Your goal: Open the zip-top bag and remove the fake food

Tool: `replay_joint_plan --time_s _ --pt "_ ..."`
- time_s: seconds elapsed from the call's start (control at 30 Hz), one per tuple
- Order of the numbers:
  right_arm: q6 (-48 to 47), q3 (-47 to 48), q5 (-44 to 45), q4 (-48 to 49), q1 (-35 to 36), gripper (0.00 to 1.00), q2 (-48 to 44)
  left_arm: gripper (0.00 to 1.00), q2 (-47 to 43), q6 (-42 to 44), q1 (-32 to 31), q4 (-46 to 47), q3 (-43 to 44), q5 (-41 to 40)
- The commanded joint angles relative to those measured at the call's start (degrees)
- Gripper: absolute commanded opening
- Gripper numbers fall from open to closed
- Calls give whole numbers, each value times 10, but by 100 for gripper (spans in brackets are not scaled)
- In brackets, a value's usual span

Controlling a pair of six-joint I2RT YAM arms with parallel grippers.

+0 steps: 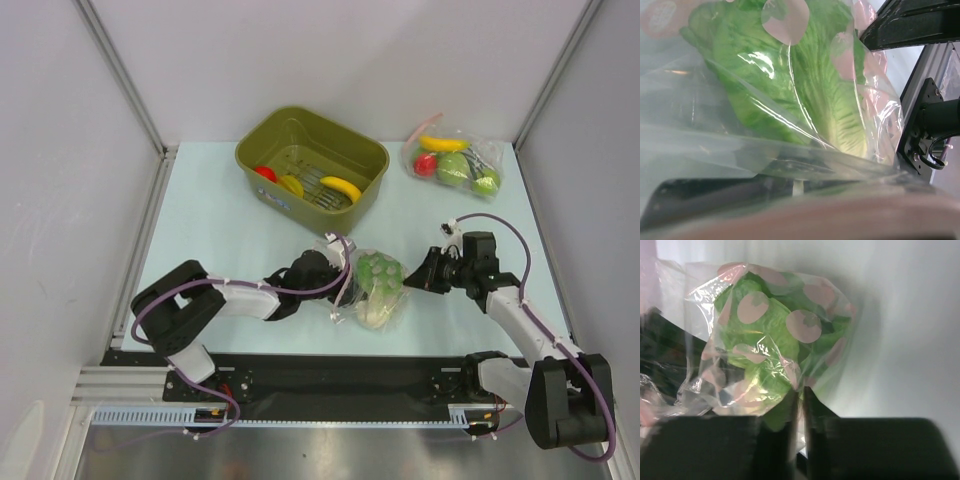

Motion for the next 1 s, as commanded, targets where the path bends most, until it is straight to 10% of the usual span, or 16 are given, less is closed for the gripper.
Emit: replay_joint_plan --time_s 0.0,0.97 --pt "11 -5 -35 31 -1 7 7 0 -28 13 0 8 -6 -17" --pt "-49 94 125 -69 -65 0 5 0 -310 73 124 -217 -21 27"
